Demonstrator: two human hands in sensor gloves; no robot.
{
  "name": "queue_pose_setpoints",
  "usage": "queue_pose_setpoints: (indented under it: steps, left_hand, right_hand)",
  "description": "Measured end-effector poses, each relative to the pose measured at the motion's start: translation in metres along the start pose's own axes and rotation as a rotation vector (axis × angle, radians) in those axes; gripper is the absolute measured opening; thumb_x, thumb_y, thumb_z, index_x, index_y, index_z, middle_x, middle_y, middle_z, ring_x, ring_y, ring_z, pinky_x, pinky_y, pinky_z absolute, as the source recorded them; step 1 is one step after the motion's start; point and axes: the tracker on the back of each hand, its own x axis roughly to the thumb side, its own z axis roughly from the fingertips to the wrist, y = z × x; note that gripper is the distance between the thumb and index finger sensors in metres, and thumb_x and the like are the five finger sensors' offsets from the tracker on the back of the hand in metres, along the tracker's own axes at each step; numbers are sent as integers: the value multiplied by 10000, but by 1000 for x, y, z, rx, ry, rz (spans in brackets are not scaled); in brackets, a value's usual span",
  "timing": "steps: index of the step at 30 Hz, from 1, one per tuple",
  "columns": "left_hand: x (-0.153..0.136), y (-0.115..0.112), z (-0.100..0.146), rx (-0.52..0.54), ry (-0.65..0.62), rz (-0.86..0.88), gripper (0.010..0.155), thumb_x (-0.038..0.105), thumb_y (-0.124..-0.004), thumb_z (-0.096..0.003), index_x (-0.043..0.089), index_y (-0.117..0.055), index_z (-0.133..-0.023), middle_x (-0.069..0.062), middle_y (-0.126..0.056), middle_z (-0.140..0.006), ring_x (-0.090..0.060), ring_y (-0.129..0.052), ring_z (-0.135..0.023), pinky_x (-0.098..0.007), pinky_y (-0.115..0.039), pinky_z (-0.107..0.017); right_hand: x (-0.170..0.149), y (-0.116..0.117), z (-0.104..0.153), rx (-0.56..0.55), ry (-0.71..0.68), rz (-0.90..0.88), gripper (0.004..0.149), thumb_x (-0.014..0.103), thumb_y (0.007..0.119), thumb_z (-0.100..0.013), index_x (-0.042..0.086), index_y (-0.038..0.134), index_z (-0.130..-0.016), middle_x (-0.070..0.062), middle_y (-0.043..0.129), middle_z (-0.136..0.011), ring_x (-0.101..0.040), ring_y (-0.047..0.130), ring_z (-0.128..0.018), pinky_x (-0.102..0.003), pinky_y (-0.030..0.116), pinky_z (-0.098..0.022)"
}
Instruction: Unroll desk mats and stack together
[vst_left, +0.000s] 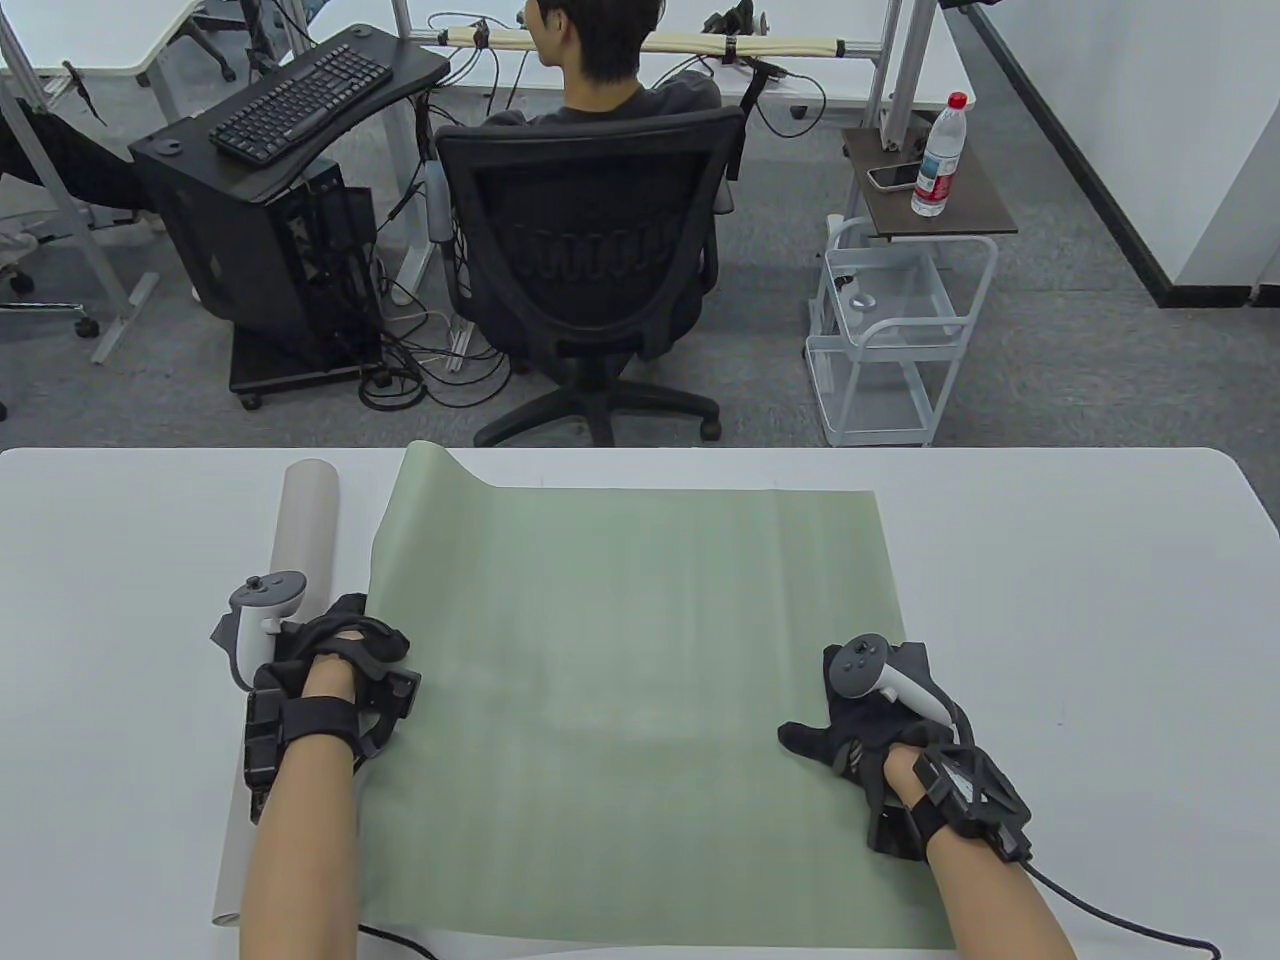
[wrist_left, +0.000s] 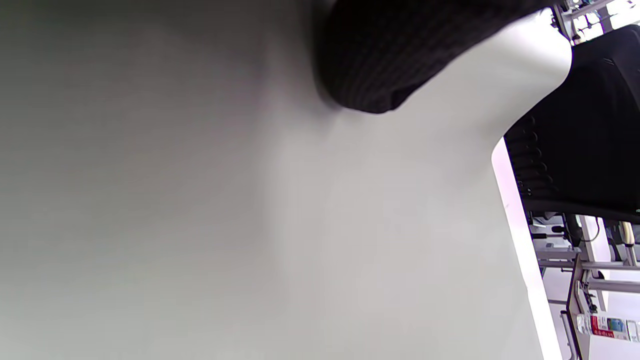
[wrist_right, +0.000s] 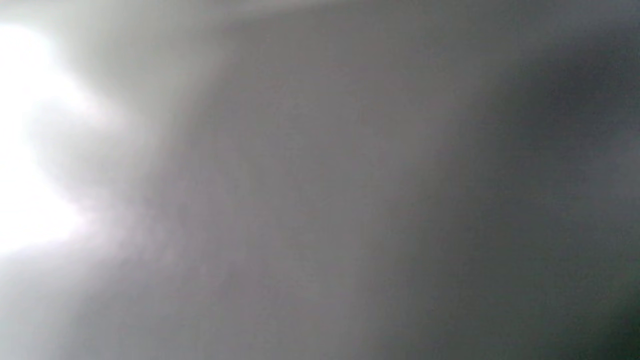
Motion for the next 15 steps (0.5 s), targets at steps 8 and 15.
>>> queue_pose_setpoints:
  steps: [8, 15]
  left_hand:
    - [21, -3, -3, 43, -43, -96, 849, 109, -853, -414, 349, -283, -995, -2, -608, -991, -286, -896, -761, -467, -811, -577]
    - [26, -1, -11, 94, -4, -131, 857, 115, -855, -404, 455, -302, -964, -111, -489, -994, -372, -802, -821, -545, -729, -633]
  right_hand:
    - [0, 0, 0, -3, -2, 1, 982, 789, 520, -321, 374, -203, -840, 43, -358, -873, -284, -360, -796, -542, -169, -549]
    - [0, 1, 0, -6, -3, 4, 983, 789, 519, -318, 373, -202, -841, 41, -357, -875, -286, -359, -796, -545, -168, -550]
